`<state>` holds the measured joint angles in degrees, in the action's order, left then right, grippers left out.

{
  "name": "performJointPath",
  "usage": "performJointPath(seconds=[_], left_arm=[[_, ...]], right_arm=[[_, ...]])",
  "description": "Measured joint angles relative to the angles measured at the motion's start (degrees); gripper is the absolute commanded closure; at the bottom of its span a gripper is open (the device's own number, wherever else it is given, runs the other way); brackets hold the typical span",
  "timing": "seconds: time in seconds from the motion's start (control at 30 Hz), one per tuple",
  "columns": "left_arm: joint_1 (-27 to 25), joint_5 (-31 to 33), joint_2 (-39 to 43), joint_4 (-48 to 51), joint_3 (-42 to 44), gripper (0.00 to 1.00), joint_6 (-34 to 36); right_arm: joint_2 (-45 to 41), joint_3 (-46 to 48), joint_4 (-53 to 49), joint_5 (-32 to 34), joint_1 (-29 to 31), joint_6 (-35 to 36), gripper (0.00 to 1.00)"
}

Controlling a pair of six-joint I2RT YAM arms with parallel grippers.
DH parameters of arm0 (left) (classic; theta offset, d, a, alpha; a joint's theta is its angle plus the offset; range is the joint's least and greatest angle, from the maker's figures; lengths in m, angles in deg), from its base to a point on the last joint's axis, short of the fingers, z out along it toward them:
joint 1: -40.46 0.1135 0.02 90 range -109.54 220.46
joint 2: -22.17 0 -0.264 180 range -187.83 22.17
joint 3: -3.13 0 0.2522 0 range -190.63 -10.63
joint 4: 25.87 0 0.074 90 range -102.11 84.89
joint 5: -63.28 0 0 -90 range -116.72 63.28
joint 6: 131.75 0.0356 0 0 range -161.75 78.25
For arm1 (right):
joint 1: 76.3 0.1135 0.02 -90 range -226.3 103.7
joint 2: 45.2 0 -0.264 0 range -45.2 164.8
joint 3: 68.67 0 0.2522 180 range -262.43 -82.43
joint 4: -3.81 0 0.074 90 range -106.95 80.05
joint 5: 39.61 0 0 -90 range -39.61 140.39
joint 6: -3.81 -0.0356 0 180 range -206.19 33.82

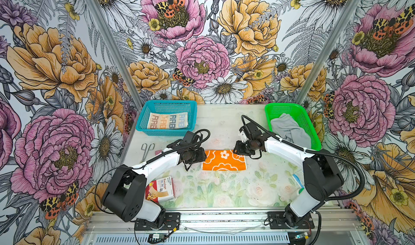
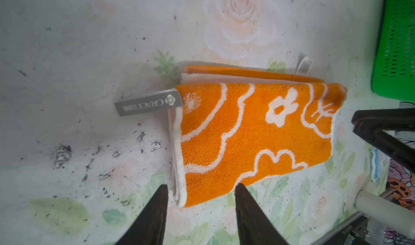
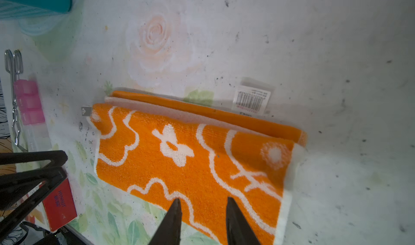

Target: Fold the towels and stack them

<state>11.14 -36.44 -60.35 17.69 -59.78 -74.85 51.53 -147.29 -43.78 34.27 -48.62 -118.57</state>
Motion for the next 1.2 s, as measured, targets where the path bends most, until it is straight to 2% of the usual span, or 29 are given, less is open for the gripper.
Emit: performJointPath(seconds=[0.1,0.23,0.3,0.57,0.83,1.0,1.2], left_arm=[[1.07,0.52,0.13,-0.28,0.07,0.42,0.09],[4.04,0.72,-0.66,-0.74,-0.85,0.50,0.61],[4.87,0.74,-2.51,-1.44,-2.32,0.51,0.72],[4.33,0.68,-10.51,-4.04,-5.79,0.55,0.46],[3.10,0.63,-13.53,-5.46,-6.71,0.59,-0.15],[2.32,0.61,-15.41,-6.14,-8.09,0.69,-1.03],[1.97,0.63,-15.63,-6.10,-8.37,0.91,-1.18]], right_arm=[[2.67,-1.49,0.48,0.50,-0.92,0.57,0.62],[2.27,-1.60,0.72,1.27,-2.82,1.03,0.60],[1.29,-1.09,1.09,1.55,-3.58,1.03,0.59],[-1.44,3.37,1.51,2.40,-5.25,1.33,0.57],[-1.40,3.91,1.51,2.38,-5.27,1.90,0.56],[-1.22,3.91,1.53,2.36,-5.27,2.08,0.56],[-1.03,3.91,1.53,2.36,-5.27,2.10,0.55]])
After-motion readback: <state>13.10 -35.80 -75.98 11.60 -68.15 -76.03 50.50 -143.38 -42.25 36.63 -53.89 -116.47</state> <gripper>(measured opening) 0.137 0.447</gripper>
